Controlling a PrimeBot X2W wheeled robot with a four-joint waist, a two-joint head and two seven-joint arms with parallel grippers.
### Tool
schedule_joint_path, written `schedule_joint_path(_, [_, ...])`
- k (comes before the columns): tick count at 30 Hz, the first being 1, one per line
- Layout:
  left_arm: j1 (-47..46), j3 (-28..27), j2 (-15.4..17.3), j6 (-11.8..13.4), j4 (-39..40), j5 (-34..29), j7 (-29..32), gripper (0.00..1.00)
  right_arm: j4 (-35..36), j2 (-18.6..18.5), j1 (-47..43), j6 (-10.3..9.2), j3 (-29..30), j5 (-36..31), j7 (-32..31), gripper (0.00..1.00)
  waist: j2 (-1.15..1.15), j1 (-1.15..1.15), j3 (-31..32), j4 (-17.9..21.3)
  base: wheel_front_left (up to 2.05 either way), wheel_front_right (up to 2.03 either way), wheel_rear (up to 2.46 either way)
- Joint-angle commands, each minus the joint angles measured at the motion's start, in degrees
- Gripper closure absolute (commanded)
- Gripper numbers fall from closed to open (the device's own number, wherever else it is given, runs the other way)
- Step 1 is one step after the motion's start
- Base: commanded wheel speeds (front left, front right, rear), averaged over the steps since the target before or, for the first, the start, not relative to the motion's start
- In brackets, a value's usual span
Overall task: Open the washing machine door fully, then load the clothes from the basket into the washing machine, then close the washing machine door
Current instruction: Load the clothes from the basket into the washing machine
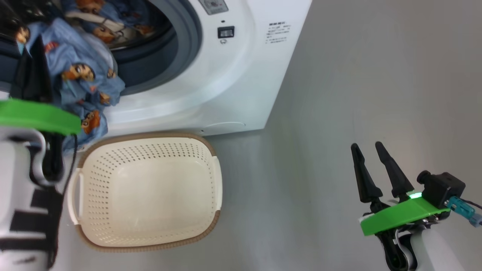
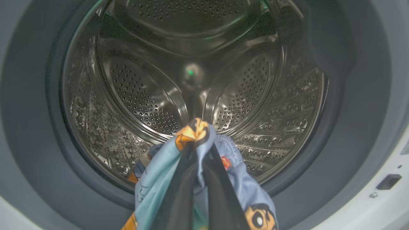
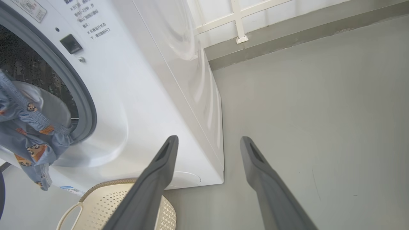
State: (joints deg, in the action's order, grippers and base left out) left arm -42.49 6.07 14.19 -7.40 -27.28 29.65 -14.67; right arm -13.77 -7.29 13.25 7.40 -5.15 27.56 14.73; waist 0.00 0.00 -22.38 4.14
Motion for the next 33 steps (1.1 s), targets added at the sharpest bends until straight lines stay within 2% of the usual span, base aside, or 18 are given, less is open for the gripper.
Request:
schedule_joint_path(1, [-2.46, -1.14, 2.93, -0.09, -0.57, 0.0, -0.33, 1.0, 1.39, 0.14, 0.7, 0.09, -1.64, -0.43, 0.27, 0.0, 0.0, 0.0, -1.59, 1.37, 0.0, 0.0, 0.0])
schedule_joint_path(10, [-14.82, 2.65, 4.43, -0.09, -19.84, 0.95, -0.33, 1.0, 1.31, 1.7, 3.22, 0.09, -3.39, -0.47, 0.27, 0.0, 0.0, 0.0, -5.23, 4.94, 0.0, 0.0, 0.0])
schedule_joint_path(20, [-23.82, 7.19, 6.02, -0.09, -32.38, 2.76, -0.33, 1.0, 1.04, 2.71, 4.62, 0.09, -5.52, -0.31, 0.27, 0.0, 0.0, 0.0, -7.29, 8.11, 0.0, 0.0, 0.0])
schedule_joint_path(23, [-25.66, 7.83, 6.95, -0.09, -32.88, 2.32, -0.33, 1.0, 1.07, 2.86, 4.89, 0.09, -5.79, -0.26, 0.27, 0.0, 0.0, 0.0, -7.64, 8.69, 0.0, 0.0, 0.0])
schedule_joint_path(27, [-27.26, 6.38, 8.21, -0.09, -29.46, 0.83, -0.33, 1.0, 1.29, 3.0, 5.12, 0.09, -5.81, -0.26, 0.27, 0.0, 0.0, 0.0, -8.27, 9.03, 0.0, 0.0, 0.0])
schedule_joint_path(33, [-26.37, -0.64, 8.25, 0.24, -17.6, -4.75, -0.33, 1.0, 1.56, 3.32, 5.58, 0.09, -5.74, -0.35, 0.27, 0.0, 0.0, 0.0, -9.34, 9.38, 0.0, 0.0, 0.0])
